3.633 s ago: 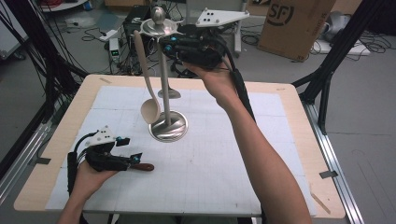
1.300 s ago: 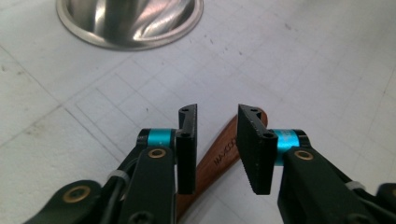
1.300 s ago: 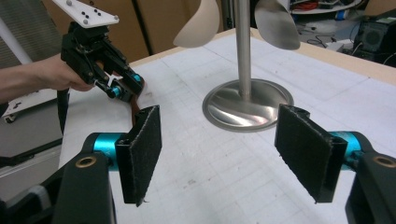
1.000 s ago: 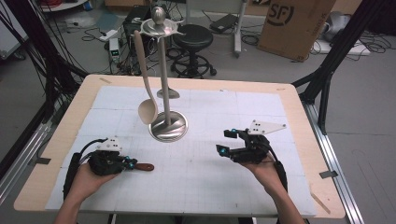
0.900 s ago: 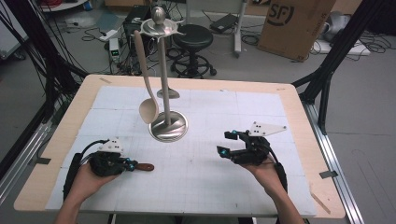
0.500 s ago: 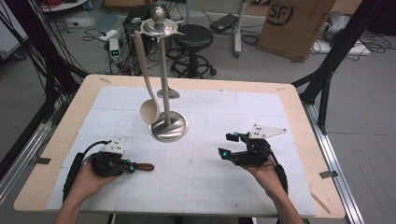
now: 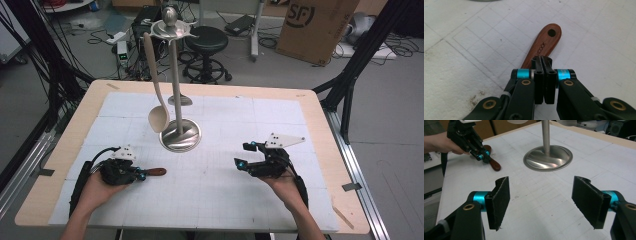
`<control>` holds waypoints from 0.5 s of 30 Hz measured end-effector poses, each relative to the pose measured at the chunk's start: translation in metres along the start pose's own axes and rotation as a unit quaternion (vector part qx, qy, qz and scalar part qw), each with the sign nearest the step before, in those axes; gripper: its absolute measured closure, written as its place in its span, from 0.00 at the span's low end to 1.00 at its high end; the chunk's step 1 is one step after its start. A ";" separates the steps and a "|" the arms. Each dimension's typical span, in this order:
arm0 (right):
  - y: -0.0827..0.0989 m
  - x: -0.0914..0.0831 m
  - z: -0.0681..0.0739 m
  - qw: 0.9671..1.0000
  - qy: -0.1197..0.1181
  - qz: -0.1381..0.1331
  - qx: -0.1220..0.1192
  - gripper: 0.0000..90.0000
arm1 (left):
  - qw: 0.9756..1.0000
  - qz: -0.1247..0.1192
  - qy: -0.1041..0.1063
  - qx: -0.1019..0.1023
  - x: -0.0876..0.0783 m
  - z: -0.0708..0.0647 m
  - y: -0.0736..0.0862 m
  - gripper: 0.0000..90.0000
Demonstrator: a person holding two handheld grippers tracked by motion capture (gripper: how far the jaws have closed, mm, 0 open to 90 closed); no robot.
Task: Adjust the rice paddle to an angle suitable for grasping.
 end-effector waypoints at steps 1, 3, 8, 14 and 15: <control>0.000 0.000 0.000 1.000 0.001 0.001 -0.002 0.33 | 1.000 0.002 -0.002 0.000 0.000 0.001 0.000 0.99; 0.001 0.001 0.000 1.000 0.001 0.005 -0.002 0.33 | 1.000 0.001 -0.005 -0.003 0.002 0.003 0.000 0.98; 0.002 0.002 -0.001 1.000 0.003 0.010 -0.005 0.33 | 1.000 0.007 -0.015 -0.002 0.005 0.006 -0.003 0.98; 0.003 0.003 0.000 1.000 0.004 0.015 -0.008 0.33 | 1.000 0.011 -0.020 -0.001 0.009 0.012 -0.006 0.98; 0.003 0.003 -0.001 1.000 0.004 0.016 -0.009 0.33 | 1.000 0.011 -0.020 0.000 0.009 0.012 -0.007 0.98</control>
Point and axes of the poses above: each handheld gripper's, and its own axes: x roughly forward along the jaws, y roughly out of its underside, z roughly to its left, the point moved 5 cm from there along x, roughly forward along the jaws, and after that the axes turned 4 degrees about -z, right-handed, at the moved point
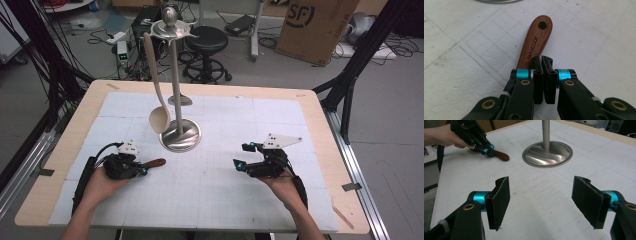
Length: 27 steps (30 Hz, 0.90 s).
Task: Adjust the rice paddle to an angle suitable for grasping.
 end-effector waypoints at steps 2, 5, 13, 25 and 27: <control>0.001 0.000 0.000 1.000 -0.001 0.002 0.002 0.33 | 1.000 -0.002 0.001 0.002 -0.001 -0.001 0.000 0.97; 0.001 0.001 0.000 1.000 -0.001 0.002 0.000 0.33 | 1.000 -0.013 0.005 0.003 -0.005 -0.001 -0.002 0.95; 0.001 0.001 0.001 1.000 -0.003 0.004 0.000 0.33 | 0.999 -0.040 -0.023 -0.004 -0.022 0.010 -0.003 0.98; 0.004 0.005 0.003 1.000 -0.006 0.015 -0.005 0.33 | 0.997 -0.035 -0.058 -0.034 -0.028 0.030 0.011 0.98; 0.004 0.005 0.004 1.000 -0.008 0.016 -0.006 0.34 | 0.997 -0.030 -0.061 -0.037 -0.027 0.032 0.014 0.98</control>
Point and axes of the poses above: each handheld gripper's, and its own axes: x roughly forward along the jaws, y roughly out of its underside, z roughly to its left, the point moved 5 cm from there along x, roughly forward along the jaws, and after that the axes turned 4 degrees about -z, right-handed, at the moved point
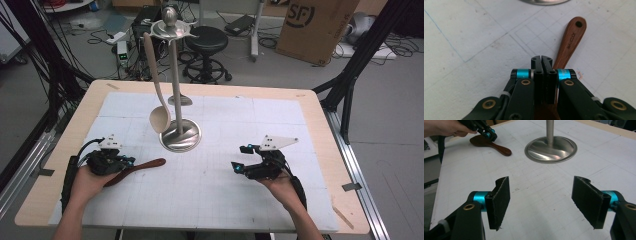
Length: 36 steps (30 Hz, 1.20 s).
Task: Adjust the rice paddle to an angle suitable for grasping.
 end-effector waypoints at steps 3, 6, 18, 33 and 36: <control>0.000 0.000 0.001 1.000 -0.001 0.002 -0.002 0.34 | 1.000 0.000 -0.001 -0.004 -0.001 0.001 0.001 0.98; 0.001 0.001 0.001 1.000 -0.002 0.002 -0.001 0.34 | 1.000 -0.001 -0.005 -0.007 -0.001 0.002 0.002 0.98; 0.001 0.002 0.003 1.000 -0.003 0.005 -0.004 0.34 | 1.000 -0.002 0.001 -0.015 -0.004 0.000 0.006 0.98; 0.001 0.003 0.003 1.000 -0.006 0.007 -0.007 0.34 | 0.999 -0.010 0.024 0.020 -0.012 -0.021 0.002 0.98; 0.001 0.003 0.003 1.000 -0.006 0.007 -0.008 0.34 | 0.999 -0.011 0.038 0.029 -0.010 -0.027 0.000 0.98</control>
Point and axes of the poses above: each handheld gripper's, and its own axes: x roughly forward along the jaws, y roughly out of its underside, z roughly to its left, the point moved 5 cm from there along x, roughly forward along the jaws, and after that the axes turned 4 degrees about -z, right-handed, at the moved point
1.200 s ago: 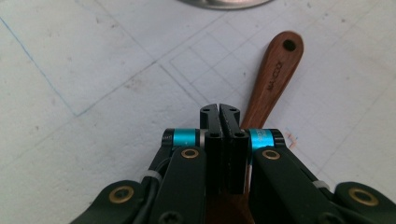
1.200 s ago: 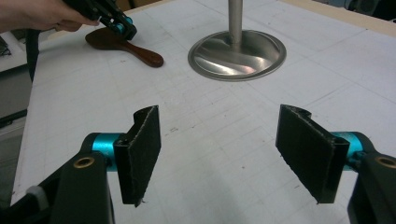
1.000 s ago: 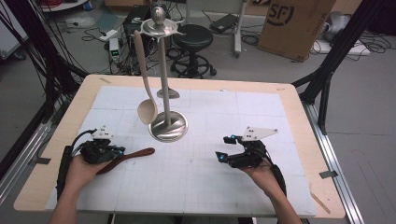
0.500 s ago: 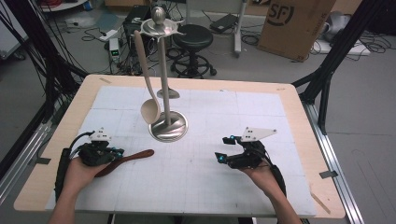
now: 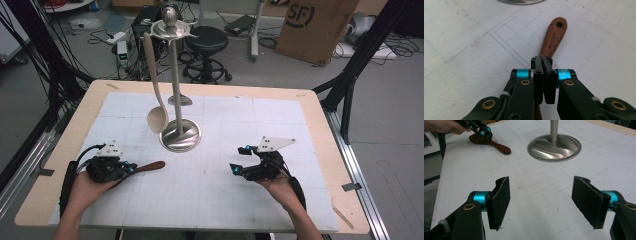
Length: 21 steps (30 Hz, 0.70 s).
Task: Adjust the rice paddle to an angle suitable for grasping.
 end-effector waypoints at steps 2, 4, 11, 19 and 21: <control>0.000 0.000 0.000 1.000 0.000 0.000 0.000 0.34 | 1.000 0.002 0.014 0.005 0.002 -0.003 -0.001 0.98; 0.000 0.000 0.000 1.000 -0.001 -0.001 0.000 0.34 | 1.000 0.009 0.021 0.011 0.005 -0.005 -0.001 0.98; 0.001 0.001 0.000 1.000 -0.001 0.003 -0.001 0.34 | 0.999 0.026 0.023 0.011 0.013 -0.003 0.001 0.98; 0.001 0.002 0.000 1.000 -0.001 0.007 -0.001 0.34 | 0.999 0.036 0.006 0.002 0.020 0.007 0.001 0.98; 0.002 0.003 0.000 1.000 -0.002 0.007 -0.002 0.34 | 0.999 0.039 0.002 0.003 0.021 0.009 0.000 0.97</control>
Point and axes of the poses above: each handheld gripper's, and its own axes: x roughly forward along the jaws, y roughly out of its underside, z roughly to its left, the point moved 5 cm from there along x, roughly forward along the jaws, and after that the axes turned 4 degrees about -z, right-handed, at the moved point
